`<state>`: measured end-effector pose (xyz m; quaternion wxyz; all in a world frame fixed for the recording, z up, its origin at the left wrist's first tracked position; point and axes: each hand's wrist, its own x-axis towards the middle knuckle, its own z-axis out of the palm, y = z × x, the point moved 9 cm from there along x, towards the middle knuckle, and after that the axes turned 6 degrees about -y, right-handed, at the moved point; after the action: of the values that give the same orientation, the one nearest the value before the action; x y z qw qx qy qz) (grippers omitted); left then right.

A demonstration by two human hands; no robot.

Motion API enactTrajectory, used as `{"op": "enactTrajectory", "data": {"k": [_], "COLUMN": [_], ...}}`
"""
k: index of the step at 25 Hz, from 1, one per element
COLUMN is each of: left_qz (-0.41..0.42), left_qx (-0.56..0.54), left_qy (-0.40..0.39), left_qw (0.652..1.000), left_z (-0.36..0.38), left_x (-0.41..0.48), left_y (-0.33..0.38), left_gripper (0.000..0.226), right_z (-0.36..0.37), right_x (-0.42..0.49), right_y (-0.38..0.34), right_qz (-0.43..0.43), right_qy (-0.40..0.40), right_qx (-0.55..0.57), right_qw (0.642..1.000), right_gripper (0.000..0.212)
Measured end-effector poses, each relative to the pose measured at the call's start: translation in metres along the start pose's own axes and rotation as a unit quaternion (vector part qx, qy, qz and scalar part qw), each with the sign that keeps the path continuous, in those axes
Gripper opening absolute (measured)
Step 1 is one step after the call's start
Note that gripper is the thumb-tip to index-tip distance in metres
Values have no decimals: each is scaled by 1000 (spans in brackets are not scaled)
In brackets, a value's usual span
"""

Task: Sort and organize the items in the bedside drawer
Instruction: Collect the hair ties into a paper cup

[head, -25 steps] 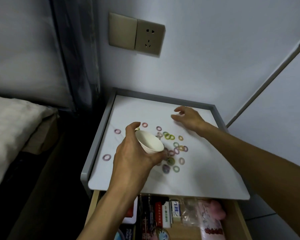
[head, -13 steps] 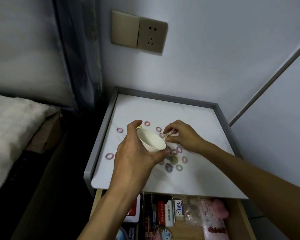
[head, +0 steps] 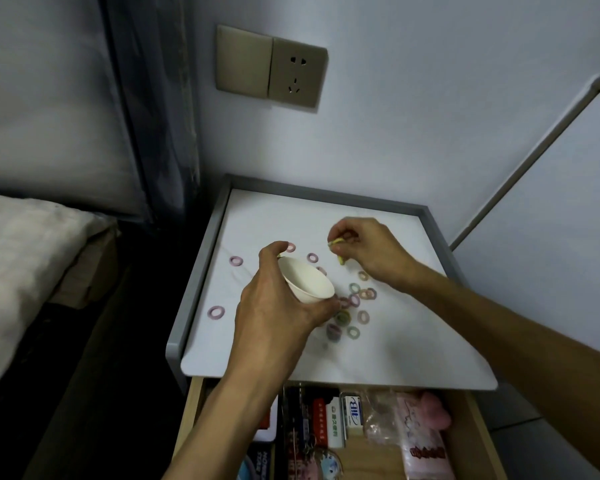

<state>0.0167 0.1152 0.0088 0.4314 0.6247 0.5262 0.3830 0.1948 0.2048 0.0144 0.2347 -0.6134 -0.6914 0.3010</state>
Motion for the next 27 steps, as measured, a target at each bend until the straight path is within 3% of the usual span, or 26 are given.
{"op": "enactTrajectory", "data": {"k": [2,3,6,10,12,14,17,19,24,27], "left_qz": [-3,-3,4,2,4,6,10,8,-2,-1], "left_qx": [-5,-7,-12,-25,-24,-28,-26,-28,-25,-18], "left_qy": [-5,-9,-15,-8,-2,-2,-1,-1,-2,-4], "left_qw": [1000,1000,1000,1000,1000,1000,1000,1000,1000,1000], "left_z": [3,5,10,7,3,0,-2,-2,-2,-4], "left_x": [0,0,-1,-4,-4,-3,-2,-1,-2,-3], "left_y": [0,1,3,5,6,7,9,8,6,7], "left_gripper": [90,90,88,91,90,89,90,91,90,90], "right_z": [2,10,35,3,-21,-31,-3,10,19,23], "right_x": [-17,-28,-50,-47,-38,-31,-40,-39,-31,-26], "right_y": [-47,-67,-93,-86,-52,9,89,100,87,79], "right_qz": [-63,-86,-101,-93,-56,71,262,272,230,203], "right_qy": [-68,-117,-207,-134,-39,10,-48,-24,51,51], "right_qx": [92,83,-59,14,-40,-163,-173,-166,-144,-138], "right_qw": [991,986,971,987,997,984,948,948,961,968], "right_gripper": [10,12,28,22,16,20,57,61,22,13]}}
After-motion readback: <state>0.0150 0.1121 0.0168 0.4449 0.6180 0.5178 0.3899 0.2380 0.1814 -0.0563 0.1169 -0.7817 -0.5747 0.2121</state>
